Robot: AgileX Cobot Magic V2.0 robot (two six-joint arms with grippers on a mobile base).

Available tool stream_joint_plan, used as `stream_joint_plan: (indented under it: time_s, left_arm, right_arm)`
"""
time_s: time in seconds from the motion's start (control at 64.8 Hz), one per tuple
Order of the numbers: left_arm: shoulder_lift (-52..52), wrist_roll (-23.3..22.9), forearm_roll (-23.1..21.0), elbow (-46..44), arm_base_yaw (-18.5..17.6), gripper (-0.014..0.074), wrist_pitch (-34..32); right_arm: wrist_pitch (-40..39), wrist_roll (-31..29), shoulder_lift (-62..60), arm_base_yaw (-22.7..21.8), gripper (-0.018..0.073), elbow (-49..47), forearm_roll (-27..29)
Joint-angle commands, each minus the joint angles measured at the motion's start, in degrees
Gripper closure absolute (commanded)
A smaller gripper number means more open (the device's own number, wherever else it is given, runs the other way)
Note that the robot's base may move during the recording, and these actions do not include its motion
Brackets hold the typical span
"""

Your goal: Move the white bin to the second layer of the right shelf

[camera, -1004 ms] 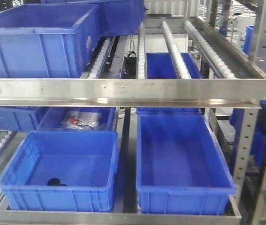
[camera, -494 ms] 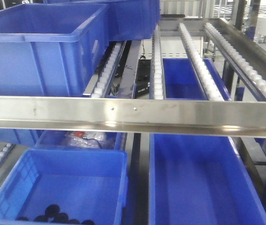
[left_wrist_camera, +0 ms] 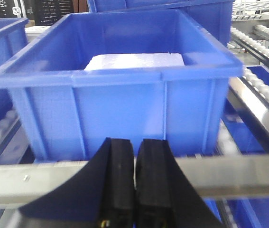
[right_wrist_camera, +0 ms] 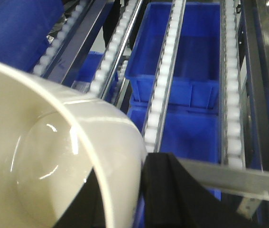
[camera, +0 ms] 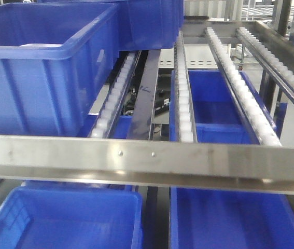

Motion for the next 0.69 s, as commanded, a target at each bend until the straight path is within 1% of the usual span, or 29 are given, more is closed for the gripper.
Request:
stream_joint_plan:
  time_s: [0.0, 0.68]
  left_arm:
    - [-0.8, -0.2, -0.3, 2.1, -0.2, 0.0512, -4.8]
    - [-0.8, -0.2, -0.3, 2.1, -0.2, 0.0512, -4.8]
  right_arm:
    - [-5.9, 0.0, 0.7, -0.2, 0.0508, -1.8, -0.3]
    - [-5.9, 0.0, 0.7, -0.2, 0.0508, -1.8, -0.3]
